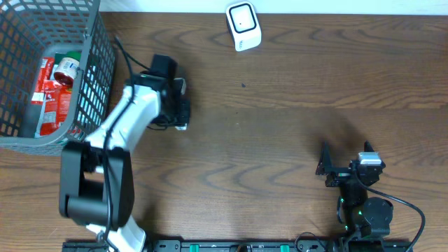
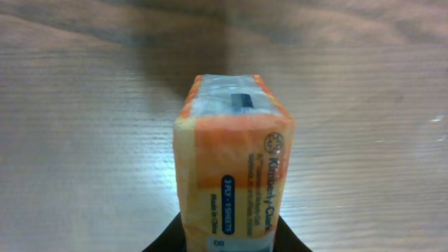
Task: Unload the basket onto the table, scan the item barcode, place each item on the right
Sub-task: 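Set the orange pack down on its end and open the left gripper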
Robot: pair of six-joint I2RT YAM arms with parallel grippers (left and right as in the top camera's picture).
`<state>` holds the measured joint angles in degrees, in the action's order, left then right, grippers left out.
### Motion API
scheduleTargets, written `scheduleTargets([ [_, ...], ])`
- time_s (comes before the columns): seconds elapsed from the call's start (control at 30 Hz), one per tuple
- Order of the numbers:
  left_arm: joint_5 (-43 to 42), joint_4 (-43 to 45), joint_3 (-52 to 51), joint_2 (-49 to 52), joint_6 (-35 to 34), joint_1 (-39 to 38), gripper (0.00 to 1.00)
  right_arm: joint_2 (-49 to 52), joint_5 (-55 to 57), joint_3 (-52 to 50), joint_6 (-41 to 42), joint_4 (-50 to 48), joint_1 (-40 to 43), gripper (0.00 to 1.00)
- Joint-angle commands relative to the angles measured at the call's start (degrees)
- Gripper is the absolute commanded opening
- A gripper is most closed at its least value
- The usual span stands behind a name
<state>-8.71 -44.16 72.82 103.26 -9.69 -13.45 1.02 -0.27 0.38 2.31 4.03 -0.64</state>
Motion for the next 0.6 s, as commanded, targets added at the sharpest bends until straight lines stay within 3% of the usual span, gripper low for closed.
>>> scheduleTargets([
  [0.0,10.47,1.18,-0.04,-0.76,-15.26,-5.62,0.22,-0.24,-0.24,-0.09,-0.24,0.24,0.44,0.99],
  [0.27,11.8,6.88,-0.39,2.29,-23.69,-13.18,0.22,-0.24,-0.24,-0.09,-0.24,0.24,0.44,0.99],
  [0.57,11.8,7.15,-0.39,6.78,-24.7,-15.8,0.22,-0.24,-0.24,-0.09,-0.24,0.24,0.44,0.99],
])
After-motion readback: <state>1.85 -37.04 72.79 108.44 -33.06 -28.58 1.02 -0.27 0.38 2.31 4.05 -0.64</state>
